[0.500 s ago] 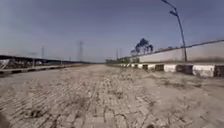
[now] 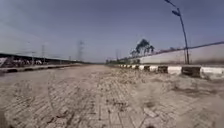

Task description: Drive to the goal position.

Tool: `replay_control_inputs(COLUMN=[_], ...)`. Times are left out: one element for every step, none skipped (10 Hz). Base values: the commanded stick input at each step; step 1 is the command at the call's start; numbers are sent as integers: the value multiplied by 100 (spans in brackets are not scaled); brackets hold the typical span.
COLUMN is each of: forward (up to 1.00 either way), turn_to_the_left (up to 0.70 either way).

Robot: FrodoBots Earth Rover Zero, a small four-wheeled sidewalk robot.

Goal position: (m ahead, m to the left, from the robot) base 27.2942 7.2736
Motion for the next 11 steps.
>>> replay_control_inputs(forward=[100,100,100,100,100,100,100,100,100,100,100], turn_to_the_left=[40,40,40,40,0,0,0,0,0,0,0])
